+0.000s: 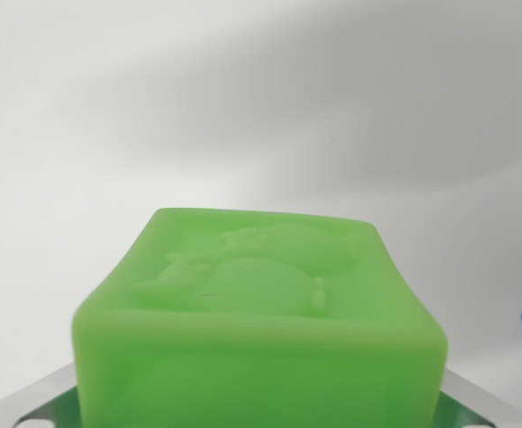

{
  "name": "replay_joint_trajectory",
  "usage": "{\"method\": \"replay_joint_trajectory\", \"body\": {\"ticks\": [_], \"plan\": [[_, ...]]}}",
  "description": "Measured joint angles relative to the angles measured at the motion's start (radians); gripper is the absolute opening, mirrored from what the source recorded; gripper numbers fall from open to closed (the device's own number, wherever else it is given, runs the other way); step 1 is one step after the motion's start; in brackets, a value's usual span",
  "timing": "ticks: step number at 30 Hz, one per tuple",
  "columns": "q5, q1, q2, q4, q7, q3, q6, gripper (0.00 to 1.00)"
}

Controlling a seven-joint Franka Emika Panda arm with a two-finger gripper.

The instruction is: Stack cube

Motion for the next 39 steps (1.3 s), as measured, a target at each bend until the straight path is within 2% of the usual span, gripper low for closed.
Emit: {"method": "replay_joint_trajectory", "body": {"ticks": [39], "plan": [[0.000, -0.102, -0.160, -0.157, -0.350, -0.002, -0.001, 0.00]]}}
